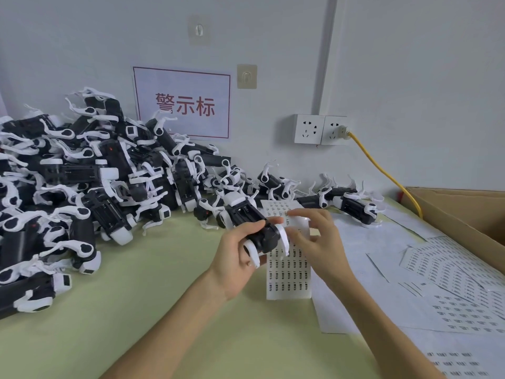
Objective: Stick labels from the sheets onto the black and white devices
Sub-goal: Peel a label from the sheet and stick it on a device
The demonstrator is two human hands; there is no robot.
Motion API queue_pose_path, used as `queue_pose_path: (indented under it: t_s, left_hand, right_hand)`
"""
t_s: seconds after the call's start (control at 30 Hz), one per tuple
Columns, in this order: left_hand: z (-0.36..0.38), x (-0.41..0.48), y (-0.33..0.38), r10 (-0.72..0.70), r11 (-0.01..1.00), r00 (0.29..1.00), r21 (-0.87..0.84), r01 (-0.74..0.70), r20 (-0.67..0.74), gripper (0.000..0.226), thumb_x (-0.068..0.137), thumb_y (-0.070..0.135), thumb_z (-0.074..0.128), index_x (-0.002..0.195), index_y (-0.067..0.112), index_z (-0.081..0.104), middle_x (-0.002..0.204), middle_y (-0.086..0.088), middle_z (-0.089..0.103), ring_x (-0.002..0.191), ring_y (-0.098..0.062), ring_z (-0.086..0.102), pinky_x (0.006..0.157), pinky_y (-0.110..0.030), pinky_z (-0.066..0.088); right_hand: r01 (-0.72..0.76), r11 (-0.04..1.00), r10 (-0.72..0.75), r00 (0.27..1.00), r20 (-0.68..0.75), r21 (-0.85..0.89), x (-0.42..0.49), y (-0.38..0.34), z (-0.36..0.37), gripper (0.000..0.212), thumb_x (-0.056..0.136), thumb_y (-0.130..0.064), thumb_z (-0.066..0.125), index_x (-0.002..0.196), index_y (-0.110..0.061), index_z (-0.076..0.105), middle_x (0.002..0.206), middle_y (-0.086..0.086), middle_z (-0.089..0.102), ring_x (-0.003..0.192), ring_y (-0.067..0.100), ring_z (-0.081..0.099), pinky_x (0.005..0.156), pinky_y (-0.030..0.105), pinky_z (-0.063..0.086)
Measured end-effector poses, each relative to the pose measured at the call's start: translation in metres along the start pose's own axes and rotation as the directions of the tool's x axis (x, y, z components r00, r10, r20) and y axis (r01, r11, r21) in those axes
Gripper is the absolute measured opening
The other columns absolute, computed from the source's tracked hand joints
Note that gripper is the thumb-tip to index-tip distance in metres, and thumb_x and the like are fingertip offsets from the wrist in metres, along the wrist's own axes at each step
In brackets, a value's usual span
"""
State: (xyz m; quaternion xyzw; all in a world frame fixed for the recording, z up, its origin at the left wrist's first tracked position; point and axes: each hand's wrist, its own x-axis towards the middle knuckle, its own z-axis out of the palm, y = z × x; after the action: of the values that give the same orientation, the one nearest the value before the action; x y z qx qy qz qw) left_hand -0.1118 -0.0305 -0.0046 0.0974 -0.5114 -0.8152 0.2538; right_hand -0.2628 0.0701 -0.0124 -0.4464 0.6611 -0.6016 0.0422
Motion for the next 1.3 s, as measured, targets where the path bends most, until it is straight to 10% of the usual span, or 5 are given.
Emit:
queue_pose_path:
  t_s: [0.27,0.4,0.9,1.3]
  left_hand:
    - [-0.001,0.001,0.0,0.012,0.988,0.999,-0.151,-0.02,-0.051,0.038,0.072,0.028,0.075,0.102,0.006,0.08,0.098,-0.013,0.073,0.089,-0.024,0.071,0.079,-0.032,0.058]
    - [-0.001,0.001,0.0,0.008,0.988,0.997,-0.155,-0.021,-0.082,0.041,0.075,0.031,0.071,0.105,0.003,0.077,0.095,-0.015,0.07,0.086,-0.024,0.07,0.078,-0.032,0.056]
    - [0.002,0.0,-0.006,0.047,0.997,0.989,0.068,-0.038,-0.14,0.059,0.063,0.04,0.078,0.114,0.011,0.076,0.108,-0.015,0.069,0.108,-0.03,0.059,0.097,-0.042,0.035]
    - [0.008,-0.004,-0.009,0.156,0.952,0.982,0.283,-0.12,-0.108,0.064,0.062,0.047,0.07,0.12,0.019,0.072,0.095,-0.016,0.074,0.104,-0.035,0.068,0.094,-0.037,0.052]
  right_hand:
    - [0.076,0.986,-0.083,0.996,-0.041,-0.147,-0.001,-0.002,0.0,0.024,0.079,-0.032,0.086,0.099,-0.042,0.076,0.115,-0.014,0.048,0.119,0.013,0.047,0.092,0.027,0.041]
    - [0.104,0.969,-0.118,0.992,-0.053,-0.225,-0.003,-0.002,-0.001,0.02,0.079,-0.036,0.085,0.097,-0.039,0.077,0.109,-0.018,0.046,0.111,0.008,0.041,0.085,0.007,0.031]
    - [0.203,0.948,-0.21,0.978,0.001,-0.246,-0.004,0.003,-0.001,0.01,0.085,-0.017,0.082,0.084,-0.022,0.073,0.085,-0.016,0.07,0.082,0.004,0.067,0.073,0.014,0.05]
    - [0.036,0.998,-0.029,0.994,0.11,-0.057,-0.011,-0.009,0.001,0.017,0.083,-0.006,0.075,0.069,-0.015,0.076,0.065,-0.002,0.072,0.06,0.013,0.069,0.056,0.031,0.053]
